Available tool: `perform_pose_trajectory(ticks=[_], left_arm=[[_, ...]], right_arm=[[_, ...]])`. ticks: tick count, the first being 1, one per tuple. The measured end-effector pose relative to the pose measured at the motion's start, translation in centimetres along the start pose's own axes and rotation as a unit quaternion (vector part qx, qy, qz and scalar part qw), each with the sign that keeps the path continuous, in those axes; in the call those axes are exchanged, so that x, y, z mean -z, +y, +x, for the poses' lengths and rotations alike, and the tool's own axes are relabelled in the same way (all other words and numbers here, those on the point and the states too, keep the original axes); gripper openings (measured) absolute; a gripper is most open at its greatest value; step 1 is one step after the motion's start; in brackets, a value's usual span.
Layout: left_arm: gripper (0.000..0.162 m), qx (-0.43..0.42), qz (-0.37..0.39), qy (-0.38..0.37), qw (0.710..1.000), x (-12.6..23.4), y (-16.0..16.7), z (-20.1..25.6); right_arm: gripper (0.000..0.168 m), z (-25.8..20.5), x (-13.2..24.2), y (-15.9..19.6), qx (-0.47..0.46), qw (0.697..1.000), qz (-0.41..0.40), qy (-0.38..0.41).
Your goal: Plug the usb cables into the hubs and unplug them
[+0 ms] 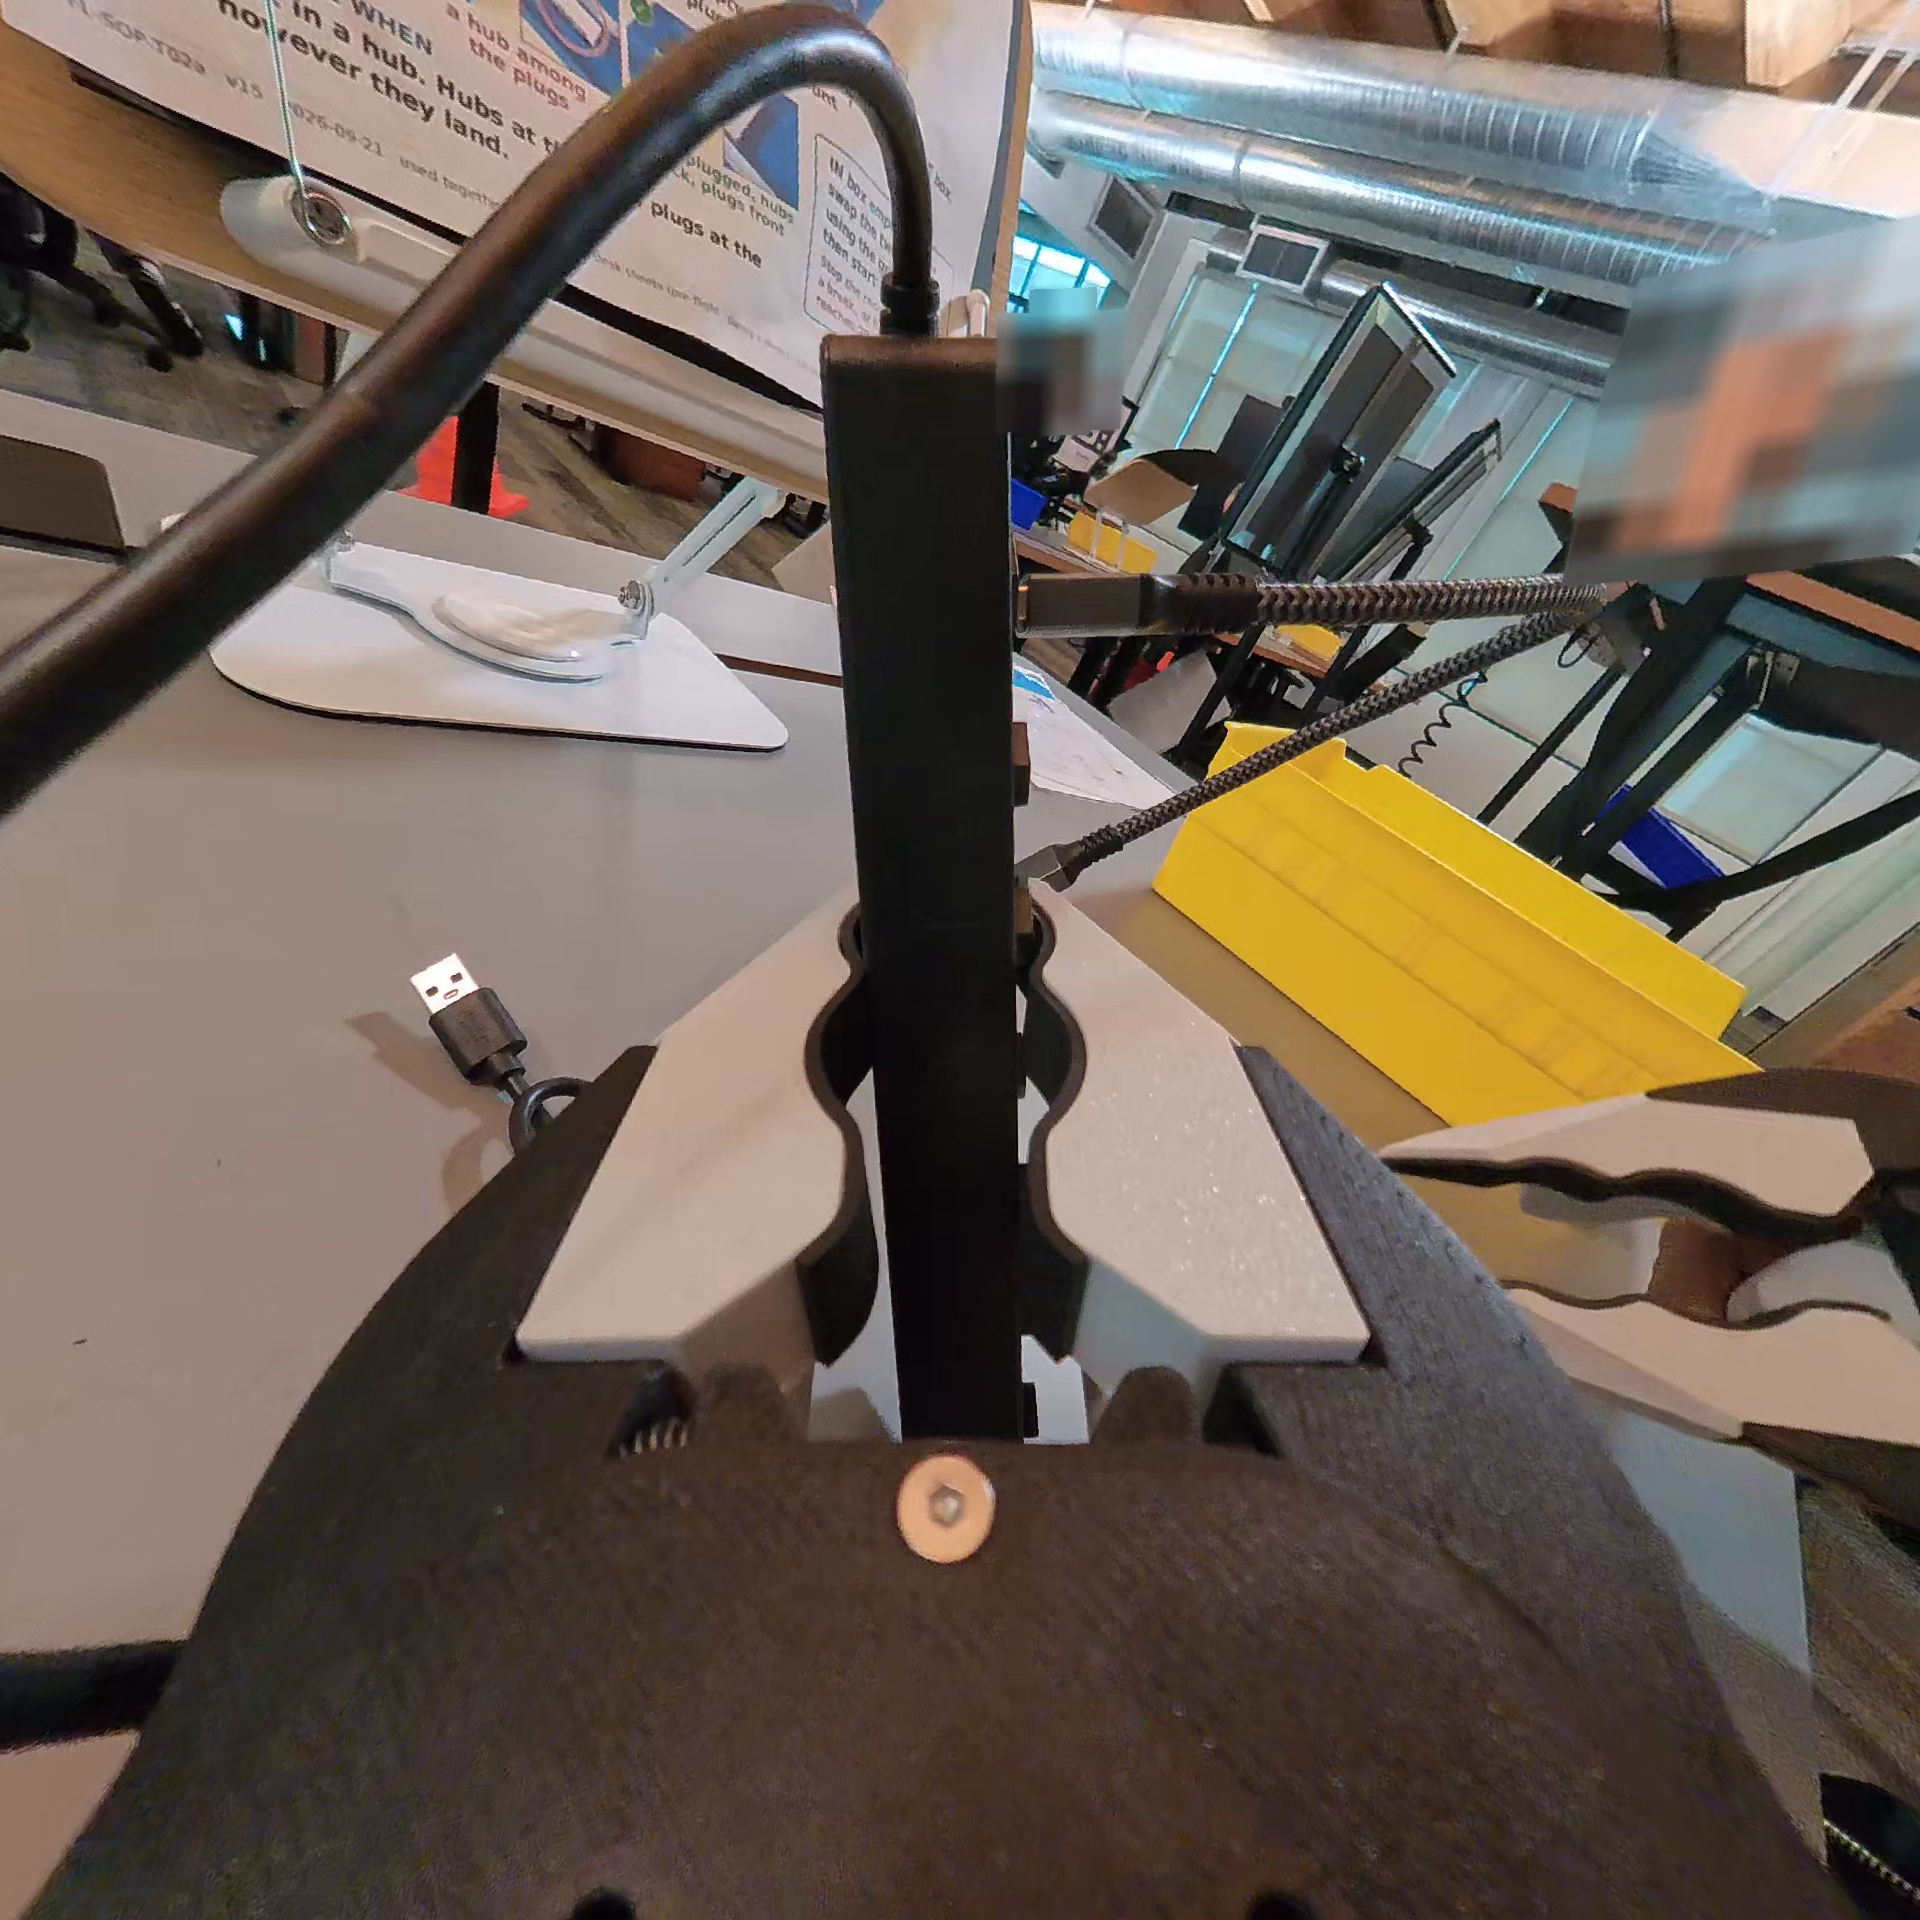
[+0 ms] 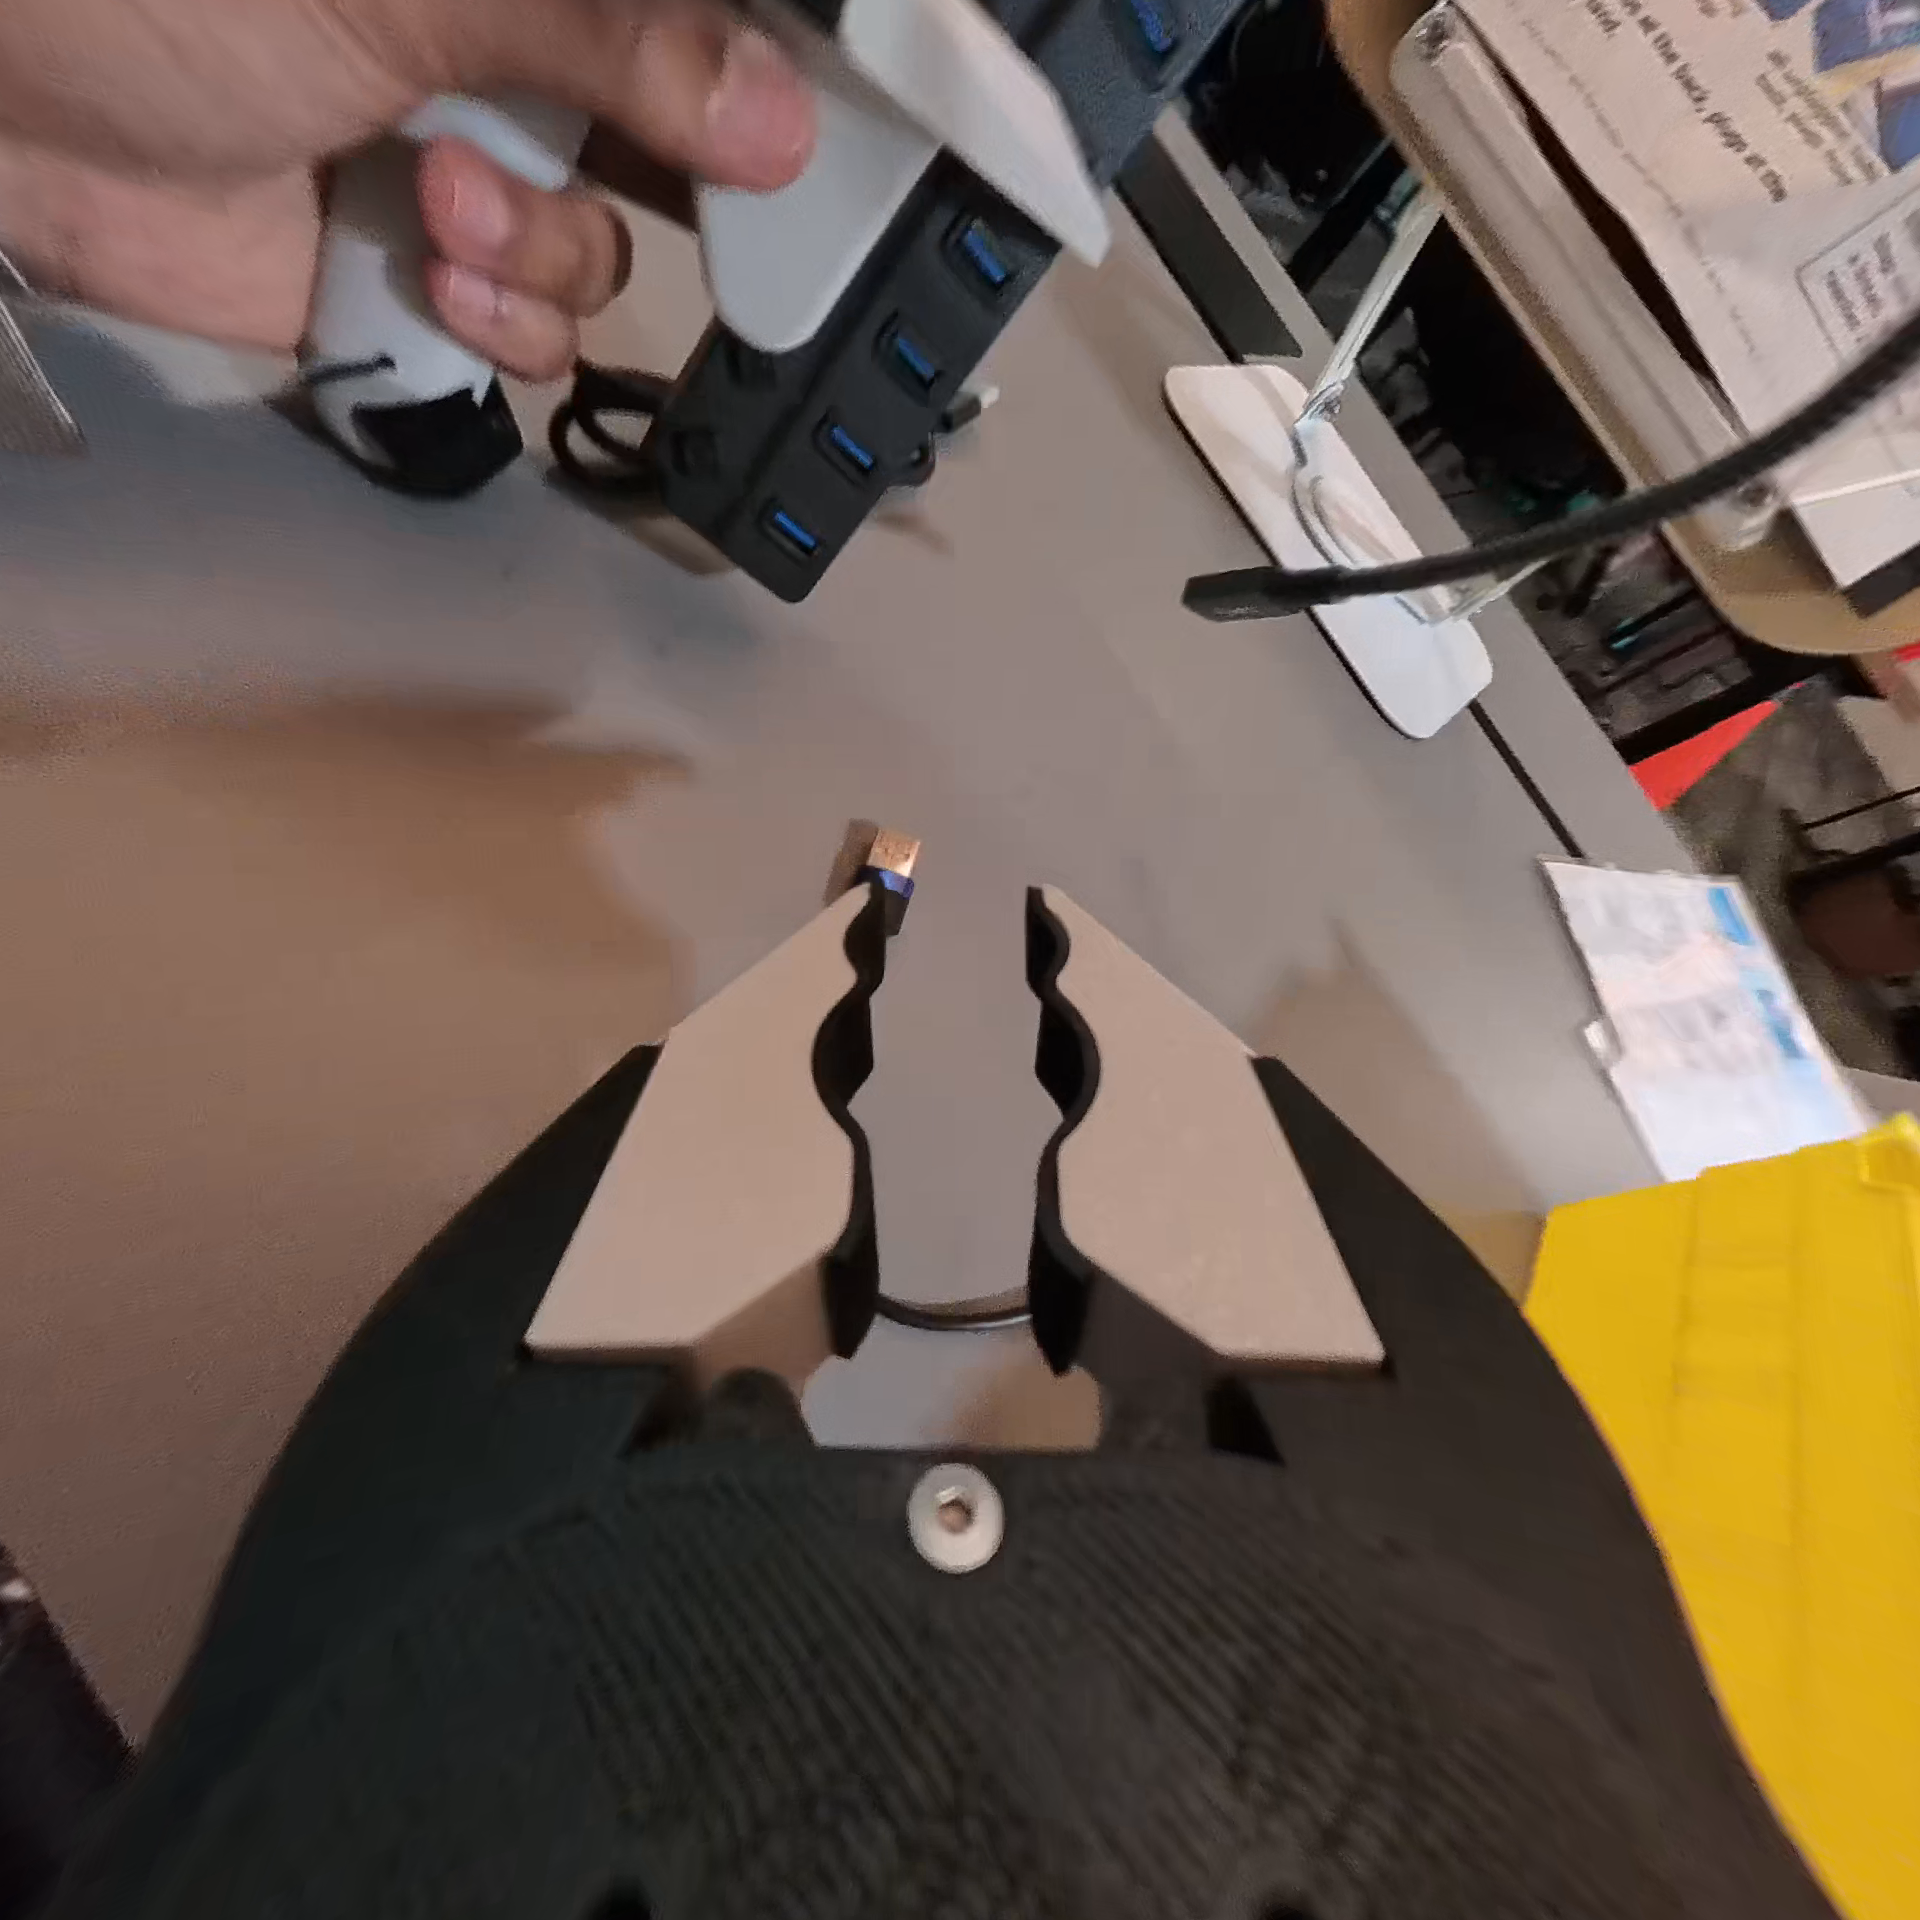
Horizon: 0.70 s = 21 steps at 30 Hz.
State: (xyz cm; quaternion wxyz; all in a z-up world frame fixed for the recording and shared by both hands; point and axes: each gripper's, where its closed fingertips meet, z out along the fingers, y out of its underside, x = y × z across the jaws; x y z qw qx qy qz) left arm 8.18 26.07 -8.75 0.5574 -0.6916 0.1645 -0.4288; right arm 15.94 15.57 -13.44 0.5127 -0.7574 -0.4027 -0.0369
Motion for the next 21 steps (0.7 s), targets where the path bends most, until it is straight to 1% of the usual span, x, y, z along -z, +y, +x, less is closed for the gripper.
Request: perform_pose_trajectory(ticks=[1,2,4,6,7,8,11,13,15,17,18,19,21], left_arm=[[0.021,-0.001,-0.001,0.0,1.0,0.0,0.0,0.0],[0.021,-0.001,-0.001,-0.001,1.0,0.0,0.0,0.0],[0.021,-0.002,-0.003,-0.001,1.0,-0.1,0.2,-0.1],[0.021,-0.003,-0.006,-0.001,1.0,-0.1,0.3,0.0],[0.021,-0.005,-0.006,0.0,1.0,-0.1,0.3,0.0],[0.021,-0.006,-0.006,0.001,1.0,-0.1,0.3,0.1],[0.021,-0.013,-0.007,0.003,1.0,-0.2,0.4,0.2],[0.021,-0.012,-0.01,0.004,1.0,-0.3,0.5,0.3],[0.021,-0.012,-0.011,0.005,1.0,-0.4,0.6,0.4],[0.021,-0.018,-0.012,0.005,1.0,-0.4,0.6,0.6],[0.021,-0.021,-0.012,0.005,1.0,-0.4,0.6,0.6],[0.021,-0.024,-0.012,0.006,1.0,-0.4,0.6,0.7],[0.021,-0.026,-0.013,0.007,1.0,-0.4,0.7,0.8]], right_arm=[[0.029,0.1,0.2,0.0,-0.017,1.0,0.008,-0.011],[0.034,0.1,0.2,0.1,-0.03,0.999,0.009,-0.022],[0.036,-0.4,-0.2,0.7,-0.046,0.998,-0.012,-0.037],[0.037,-1.1,-1.0,2.4,-0.076,0.994,-0.062,-0.045],[0.037,-1.4,-1.4,3.2,-0.107,0.989,-0.082,-0.054],[0.039,-1.6,-1.5,3.6,-0.147,0.983,-0.089,-0.069],[0.038,-0.9,-1.7,3.6,-0.28,0.951,-0.063,-0.115],[0.036,-0.6,-2.2,3.4,-0.336,0.93,-0.049,-0.139],[0.035,-0.9,-2.9,3.2,-0.347,0.924,-0.055,-0.152],[0.036,-1.5,-3.5,3.2,-0.321,0.933,-0.075,-0.147],[0.033,-1.7,-3.8,3.2,-0.307,0.938,-0.08,-0.139],[0.03,-1.9,-4.0,3.0,-0.295,0.943,-0.084,-0.133],[0.013,-2.4,-4.3,2.8,-0.268,0.951,-0.09,-0.128]])
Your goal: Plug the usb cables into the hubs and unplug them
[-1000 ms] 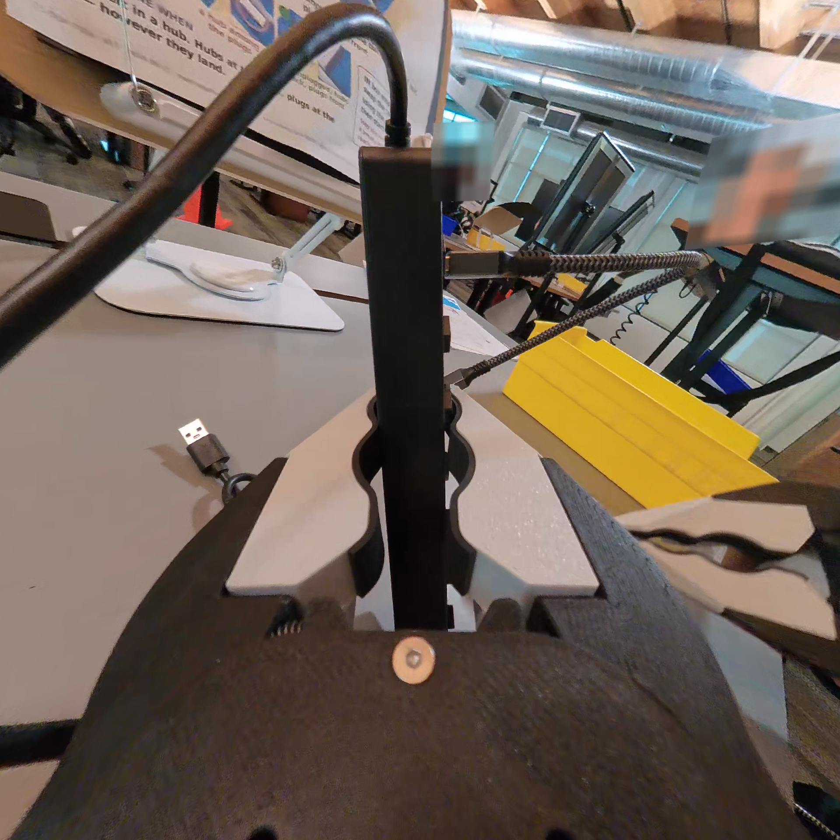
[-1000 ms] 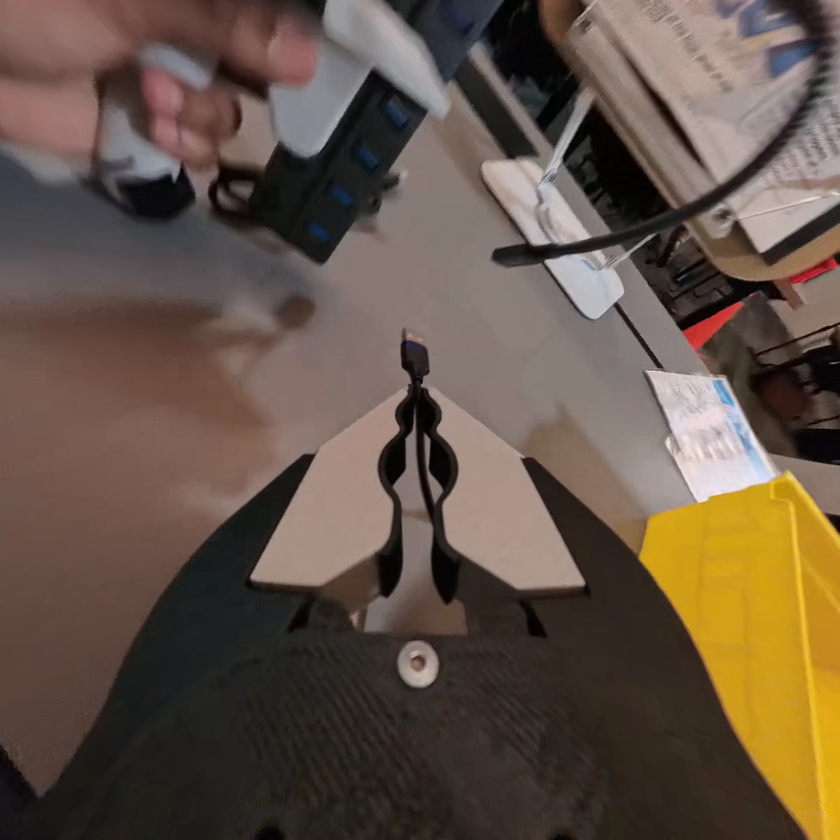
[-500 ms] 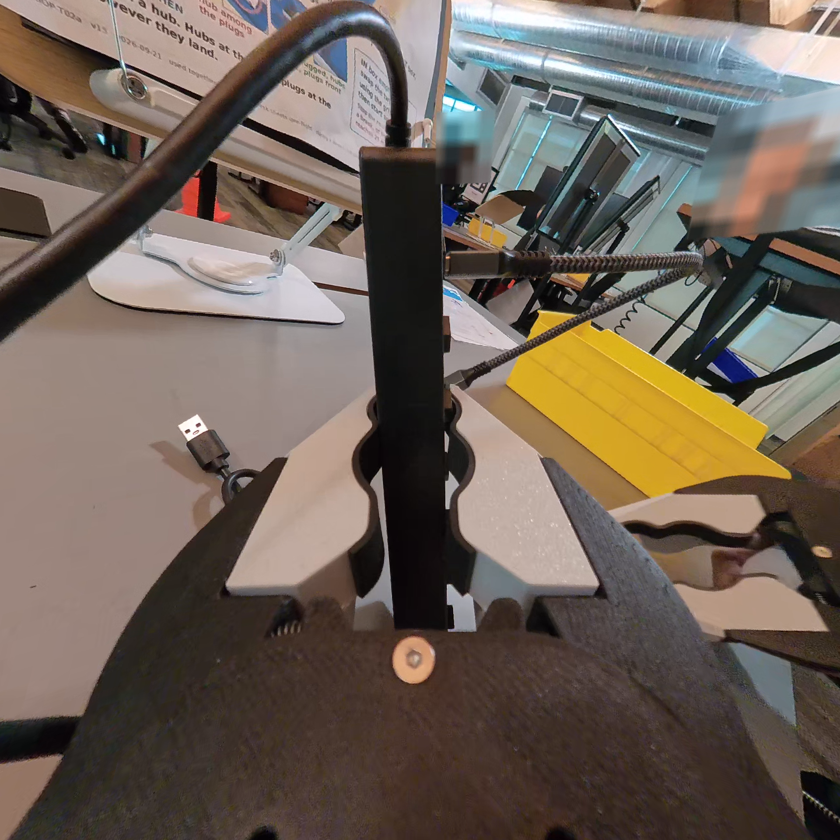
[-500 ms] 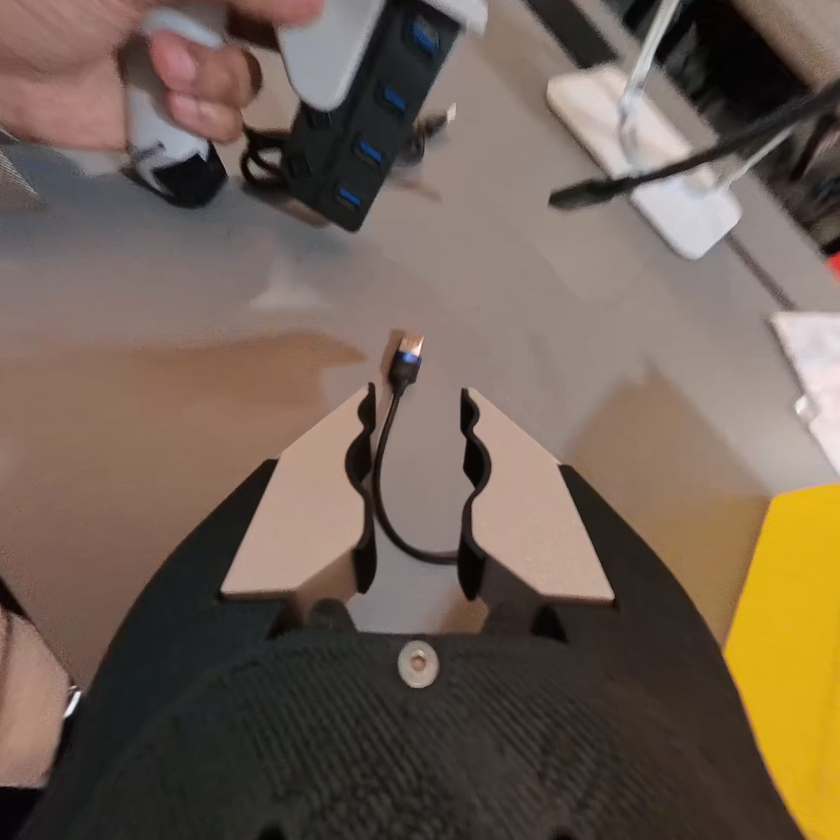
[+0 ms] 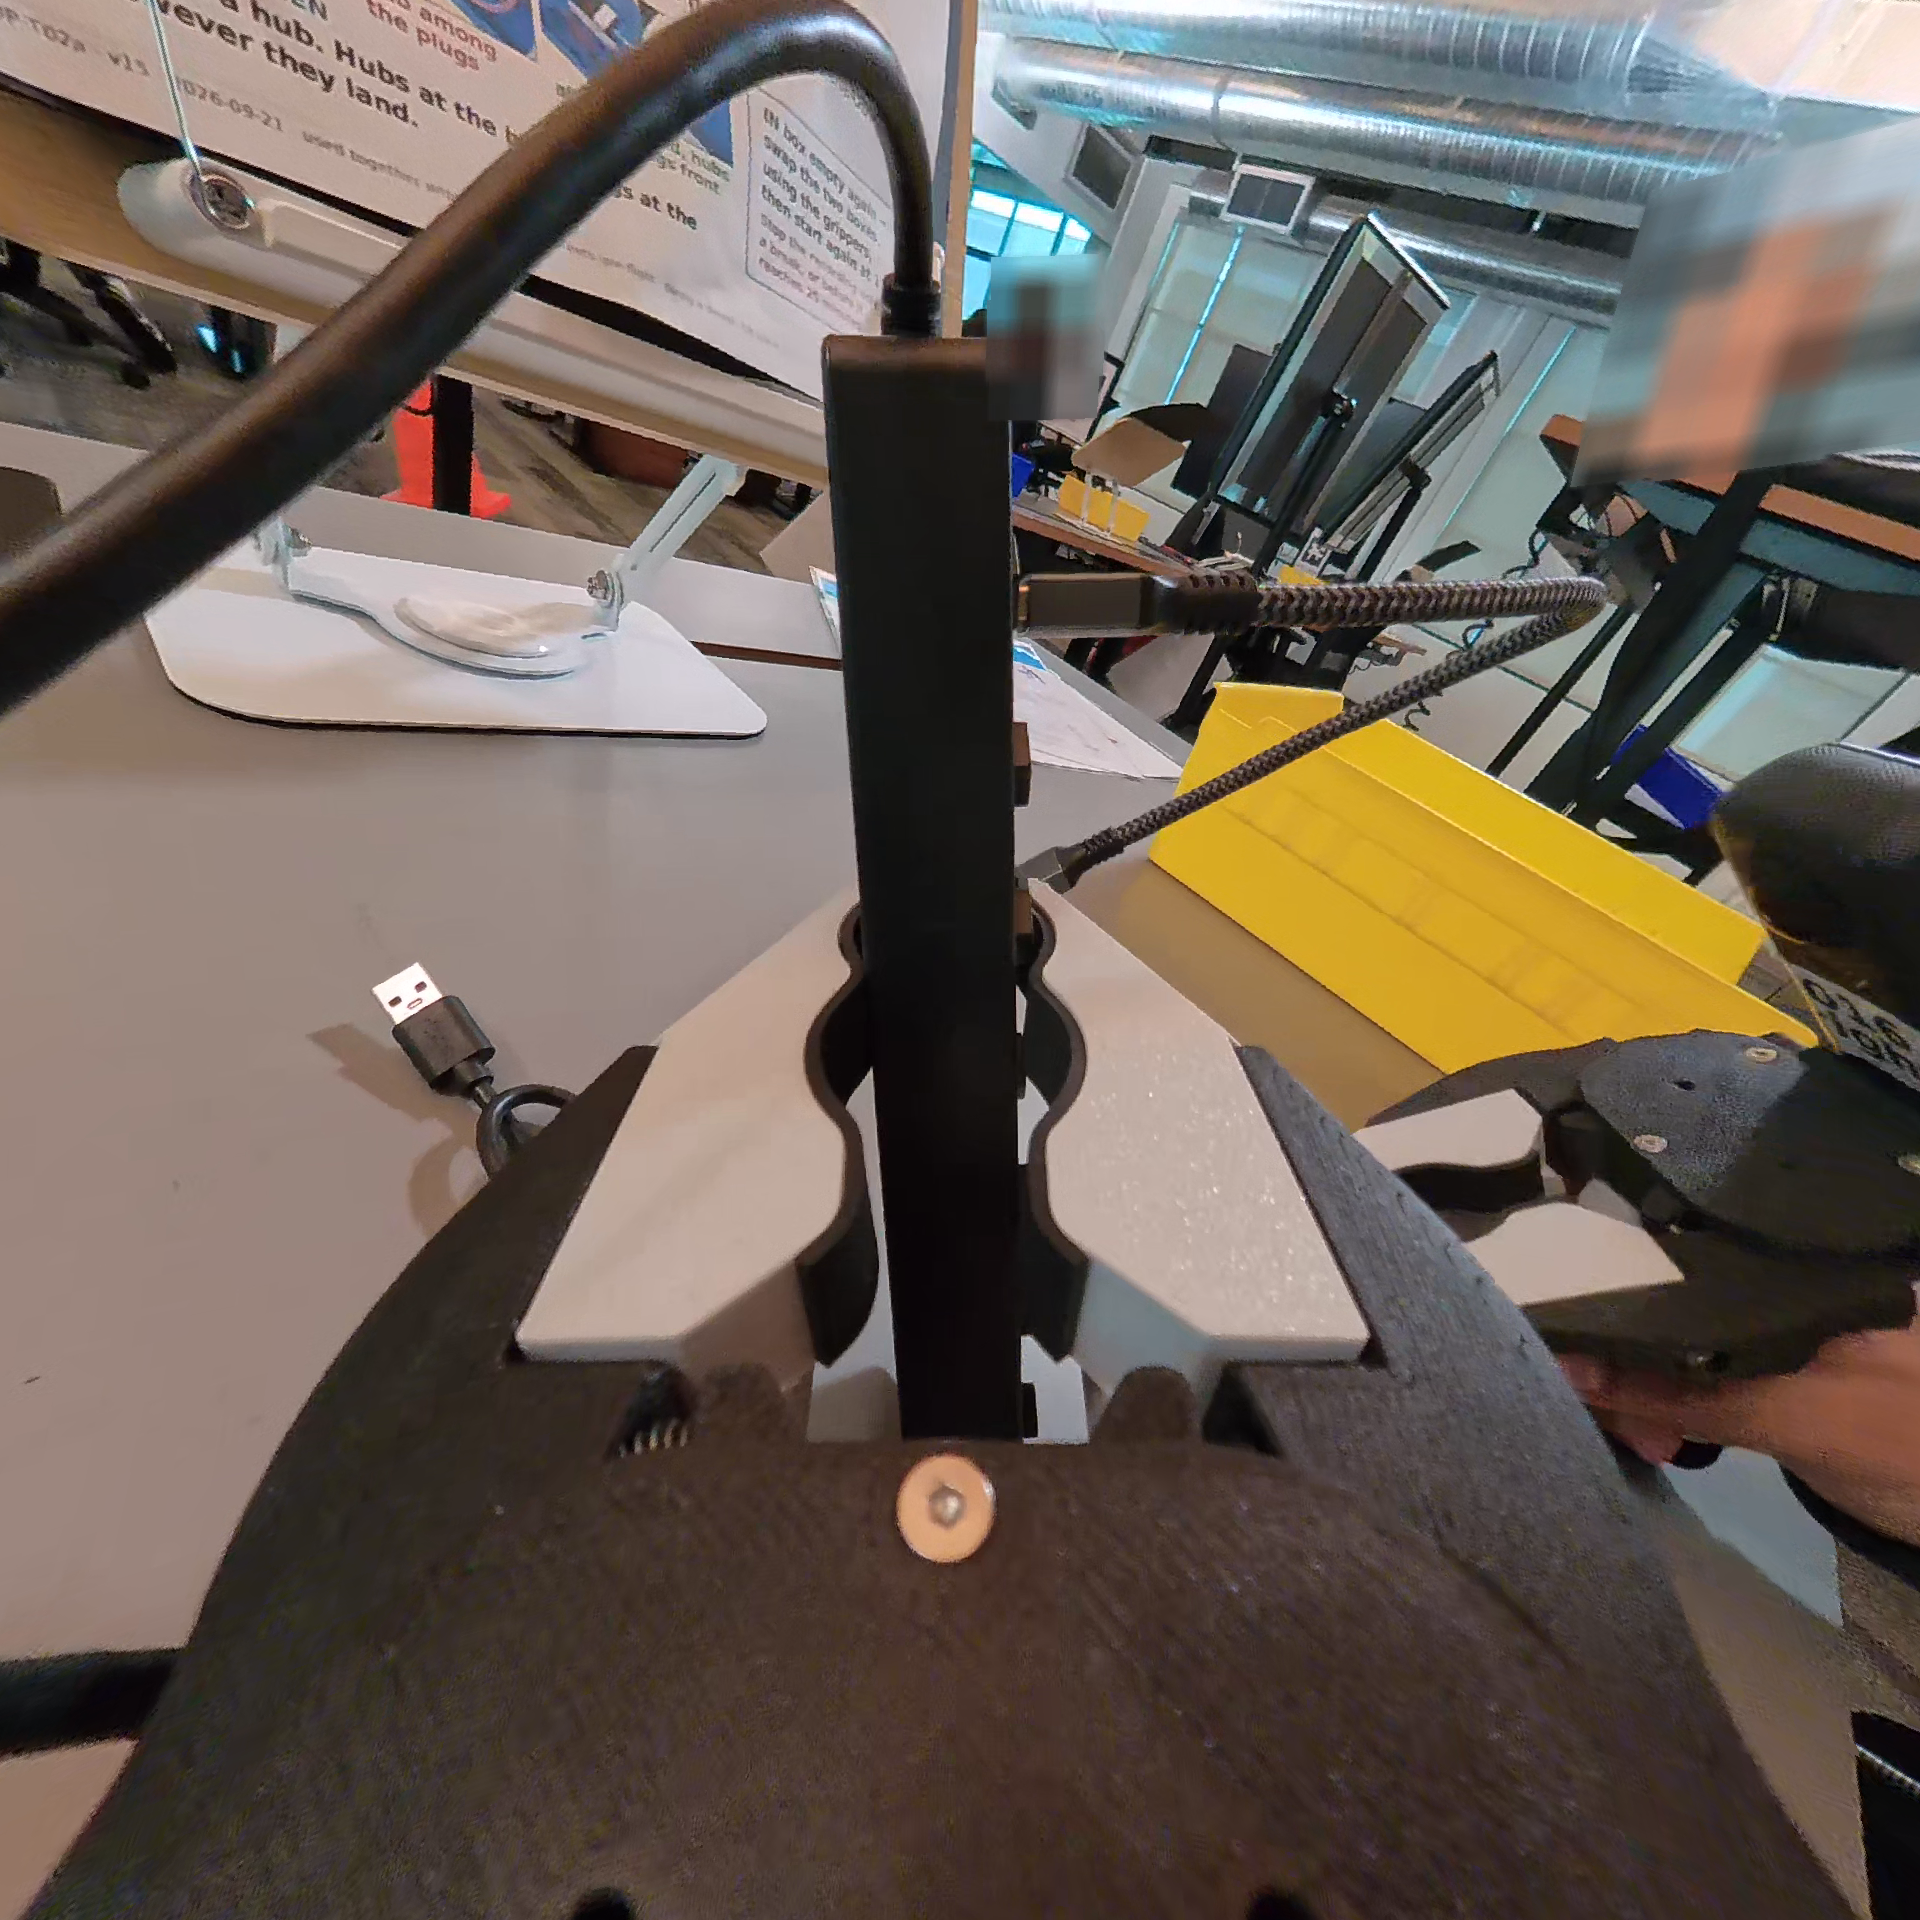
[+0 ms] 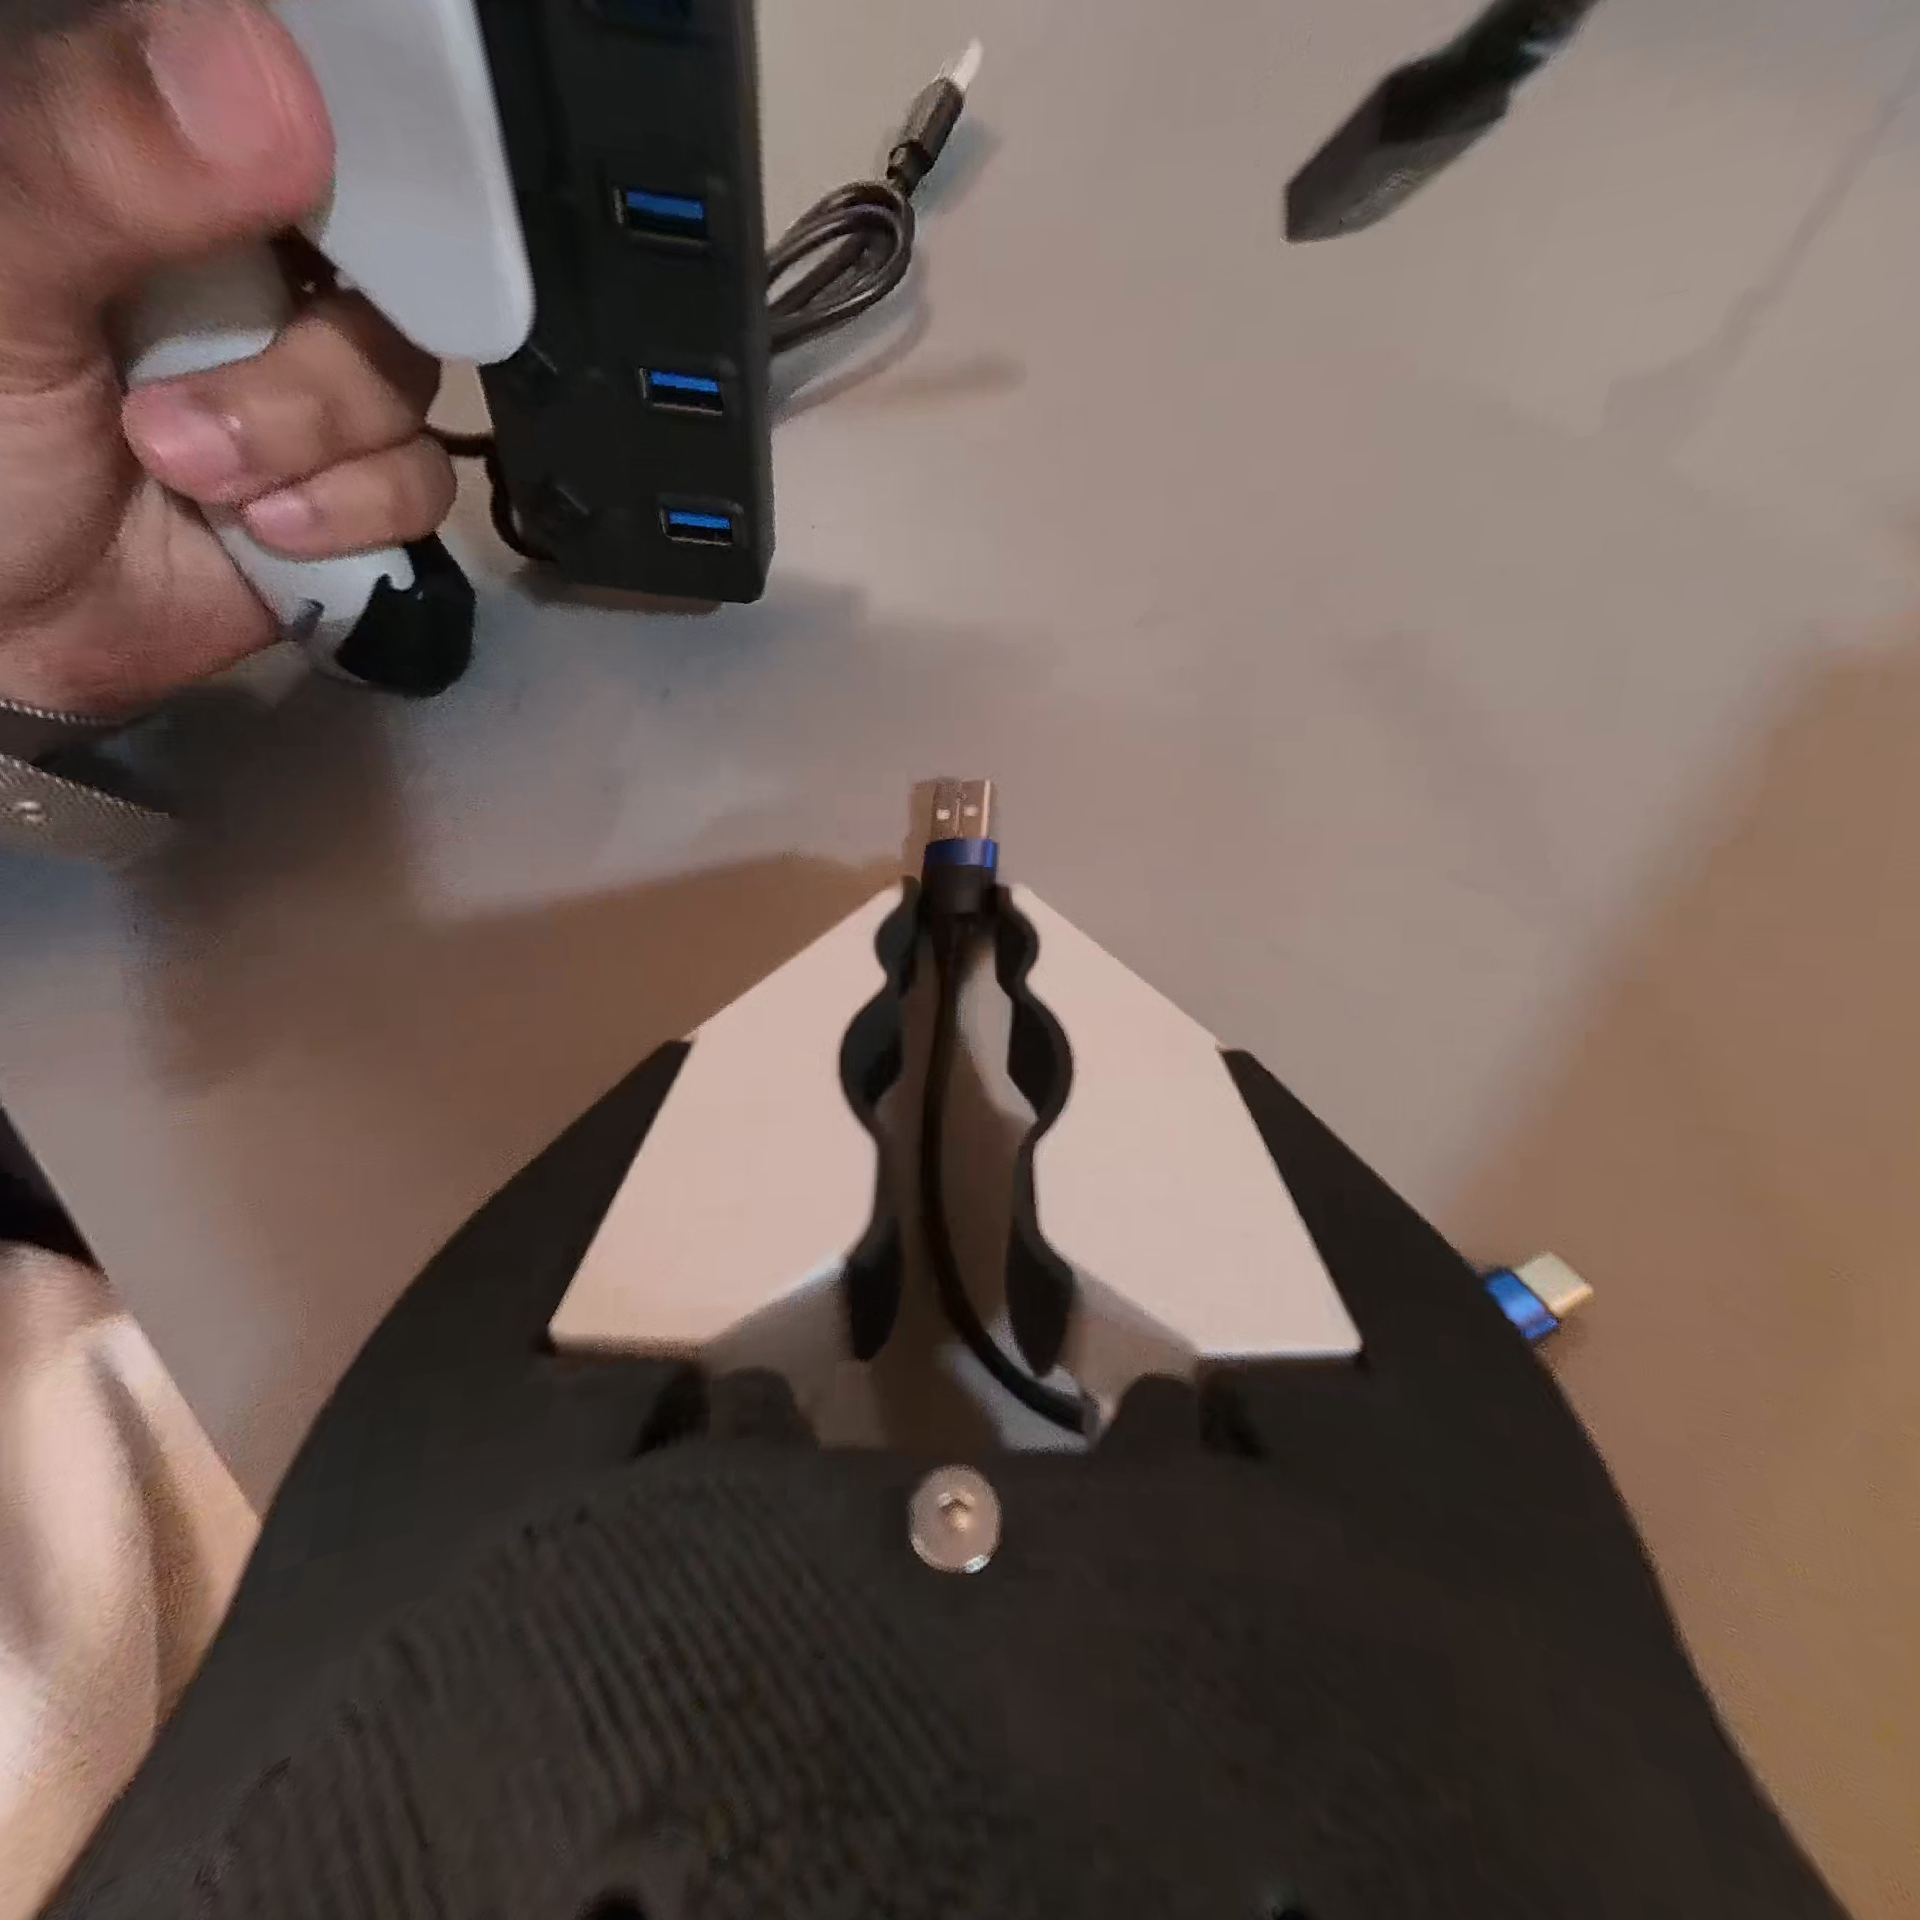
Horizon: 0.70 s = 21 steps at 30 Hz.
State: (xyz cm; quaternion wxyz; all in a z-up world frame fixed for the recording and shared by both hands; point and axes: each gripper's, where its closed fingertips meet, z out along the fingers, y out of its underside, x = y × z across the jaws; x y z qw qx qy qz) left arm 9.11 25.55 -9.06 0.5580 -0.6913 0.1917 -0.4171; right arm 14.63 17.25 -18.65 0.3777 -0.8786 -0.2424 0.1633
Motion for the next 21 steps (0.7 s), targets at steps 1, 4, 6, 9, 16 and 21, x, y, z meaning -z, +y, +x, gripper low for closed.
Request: perform_pose_trajectory(ticks=[1,4,6,9,16,21], left_arm=[[0.021,0.0,0.0,0.0,1.0,0.0,0.0,0.0],[0.021,-0.002,0.0,-0.001,1.0,0.1,0.0,0.0],[0.021,-0.005,0.001,-0.001,1.0,0.1,-0.1,0.1],[0.021,-0.013,0.002,-0.003,1.0,0.1,-0.1,0.1],[0.021,-0.016,0.002,-0.006,1.0,0.2,-0.2,0.0],[0.021,-0.014,0.002,-0.007,1.0,0.1,-0.2,-0.2]], right_arm=[[0.013,-0.1,-0.1,0.0,0.023,1.0,-0.003,0.01],[0.013,1.5,0.7,-0.3,0.119,0.988,-0.016,0.095],[0.013,2.8,1.8,-1.0,0.2,0.966,-0.012,0.163],[0.013,4.2,3.2,-1.2,0.308,0.915,-0.04,0.258],[0.013,2.4,1.7,0.5,0.355,0.889,-0.097,0.273],[0.013,1.4,1.8,0.7,0.339,0.905,-0.084,0.243]])
